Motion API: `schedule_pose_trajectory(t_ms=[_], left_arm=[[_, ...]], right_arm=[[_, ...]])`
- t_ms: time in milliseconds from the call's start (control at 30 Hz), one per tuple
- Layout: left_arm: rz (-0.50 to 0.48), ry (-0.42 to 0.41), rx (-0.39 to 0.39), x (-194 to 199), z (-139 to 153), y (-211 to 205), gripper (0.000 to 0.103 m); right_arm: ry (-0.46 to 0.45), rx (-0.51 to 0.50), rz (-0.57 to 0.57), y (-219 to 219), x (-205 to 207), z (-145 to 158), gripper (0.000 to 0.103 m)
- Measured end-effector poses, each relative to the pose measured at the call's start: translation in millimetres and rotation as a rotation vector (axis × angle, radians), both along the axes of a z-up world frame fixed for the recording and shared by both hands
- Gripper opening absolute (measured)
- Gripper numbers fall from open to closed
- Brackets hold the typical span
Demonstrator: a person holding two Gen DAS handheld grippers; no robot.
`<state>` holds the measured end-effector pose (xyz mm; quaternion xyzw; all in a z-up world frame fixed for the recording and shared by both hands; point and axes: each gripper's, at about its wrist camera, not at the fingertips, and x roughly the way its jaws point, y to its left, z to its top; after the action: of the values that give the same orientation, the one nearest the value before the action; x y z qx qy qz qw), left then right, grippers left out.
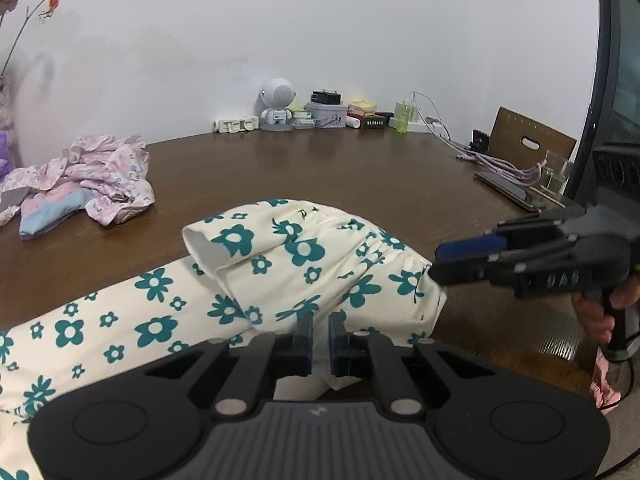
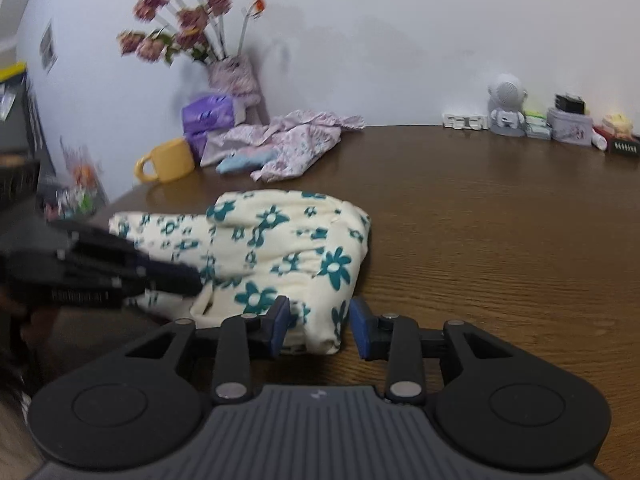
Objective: Fold clothes
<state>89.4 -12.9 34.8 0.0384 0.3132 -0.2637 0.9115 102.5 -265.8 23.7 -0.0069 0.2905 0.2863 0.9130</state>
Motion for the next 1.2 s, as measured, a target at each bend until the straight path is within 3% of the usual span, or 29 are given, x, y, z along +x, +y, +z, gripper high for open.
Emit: schedule_pose_trajectory(t_ms=[100,133,167,200,433,533,633,733,900,1000,1100,1200], left_arm=[[-0.019,-0.030,-0.021,-7,9,-1,0.028],[-0.035,-0.046,-0.022,-11,12,-3,0.045],[-0.050,-0.062,-0.022,-15,15,-6,0.055],[-0.066,-0.078,-0.023,-19,18,-8,0.057],[-0.126,-0.096,0.144,-13,3,-41,0.055],[-0.144,-0.086,0.200,-10,-5,-45,0.019],[-0.133,-0.083,0.198,-8,-8,-43,0.012],[-0.096,-0.081,0.161,-7,-5,-36,0.011],[-0.050,-0.072,0.122,-6,-2,-29,0.012],[-0.039,-0.048,0.114,-2,-5,-27,0.012],[-0.039,-0.028,0.099,1,-8,-26,0.015],[-0.036,-0.020,0.093,3,-9,-24,0.017]], right_arm=[[-0.012,-0.047,0.016,13,0,-1,0.016],[-0.018,-0.063,0.019,18,0,-1,0.016],[-0.031,-0.084,0.015,23,-1,0,0.015],[-0.044,-0.107,0.014,28,-1,0,0.015],[-0.078,-0.183,0.008,42,-6,-4,0.015],[-0.069,-0.157,0.000,40,-5,-3,0.016],[-0.034,-0.034,-0.011,22,2,4,0.018],[0.015,0.084,-0.053,5,21,9,0.019],[0.115,0.185,-0.086,-2,54,-1,0.019],[0.139,0.140,-0.072,8,60,-7,0.015],[0.092,0.031,-0.055,23,53,-11,0.015],[0.091,0.050,-0.062,20,52,-5,0.018]])
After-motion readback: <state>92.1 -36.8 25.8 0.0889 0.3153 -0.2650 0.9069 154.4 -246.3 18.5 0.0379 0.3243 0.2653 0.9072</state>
